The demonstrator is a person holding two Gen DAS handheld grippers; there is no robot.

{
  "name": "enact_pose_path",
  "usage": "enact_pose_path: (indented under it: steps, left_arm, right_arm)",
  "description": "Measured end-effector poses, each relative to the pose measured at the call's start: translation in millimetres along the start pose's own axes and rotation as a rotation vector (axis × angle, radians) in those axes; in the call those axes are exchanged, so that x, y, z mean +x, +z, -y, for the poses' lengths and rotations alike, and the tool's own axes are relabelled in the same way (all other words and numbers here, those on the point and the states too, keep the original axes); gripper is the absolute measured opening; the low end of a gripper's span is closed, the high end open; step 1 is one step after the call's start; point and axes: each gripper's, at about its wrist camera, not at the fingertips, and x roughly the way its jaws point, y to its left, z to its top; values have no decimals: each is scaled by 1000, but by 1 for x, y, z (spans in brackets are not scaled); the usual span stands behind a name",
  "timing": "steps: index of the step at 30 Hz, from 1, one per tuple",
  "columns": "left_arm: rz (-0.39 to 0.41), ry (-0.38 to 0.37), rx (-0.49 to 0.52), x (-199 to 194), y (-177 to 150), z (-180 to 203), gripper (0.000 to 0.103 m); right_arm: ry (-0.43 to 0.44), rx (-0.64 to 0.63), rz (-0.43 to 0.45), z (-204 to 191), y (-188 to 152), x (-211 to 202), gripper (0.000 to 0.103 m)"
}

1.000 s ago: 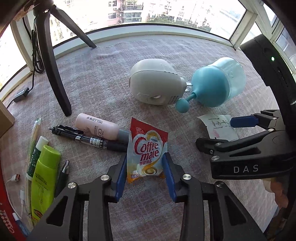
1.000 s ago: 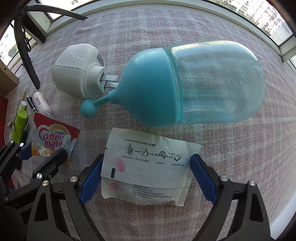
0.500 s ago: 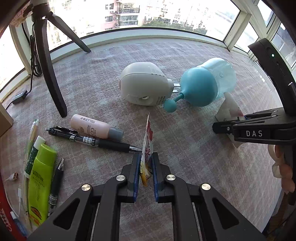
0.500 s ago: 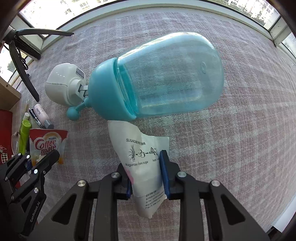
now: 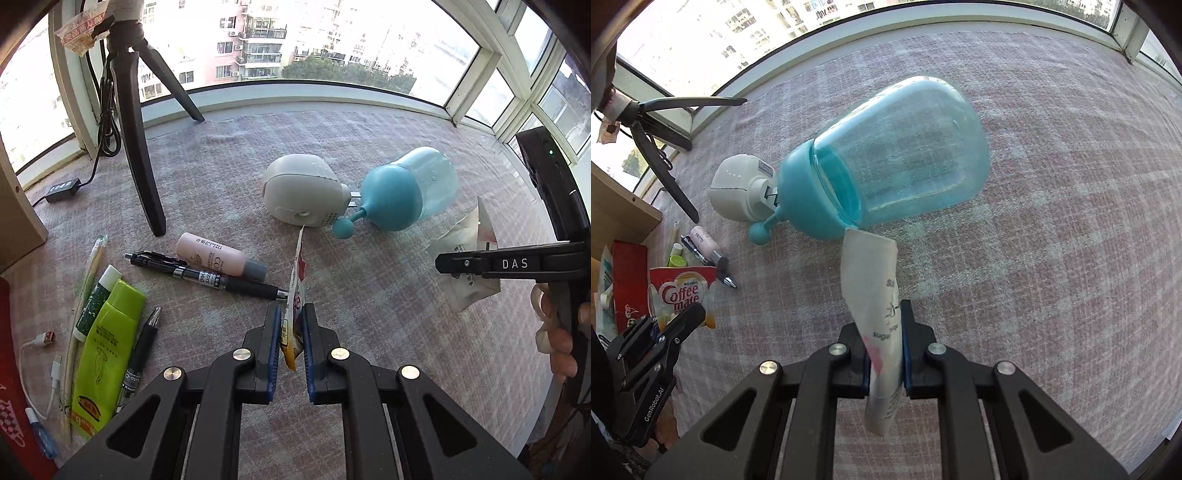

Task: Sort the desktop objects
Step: 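Carry both items to the red box and open both grippers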

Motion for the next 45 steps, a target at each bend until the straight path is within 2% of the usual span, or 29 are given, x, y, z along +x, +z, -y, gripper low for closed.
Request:
enact_pose_path:
  steps: [5, 7, 9, 17, 20, 25, 35, 39, 45]
  left_arm:
    - [22, 13, -10, -20, -7, -3, 10]
    - [31, 24, -13, -30, -10, -4, 10]
    - [44, 39, -19, -44, -16, -6, 10]
    - [106, 108, -79, -117, -61, -32, 10]
    - [136, 140, -109, -148, -83, -48, 10]
    - [172, 197, -193, -189, -123, -88, 10]
    - [213, 359, -353, -268, -192, -189, 10]
    - [227, 405, -397, -290, -208, -230, 10]
    - [238, 420, -437, -300, -217, -271, 10]
  right_arm:
    - [39, -24, 39, -17, -3, -22, 12]
    - [57, -50, 58, -30, -1, -19, 12]
    - [68, -80, 84, -42, -10, -31, 12]
    - [154, -227, 158, -140, -36, -52, 12]
    - [179, -296, 170, -176, -57, -62, 12]
    - [229, -400, 177, -240, -87, -69, 12]
    - [331, -603, 214, -382, -143, -79, 12]
    - [363, -672, 220, -436, -161, -80, 12]
    - [385, -739, 206, -504, -173, -66, 12]
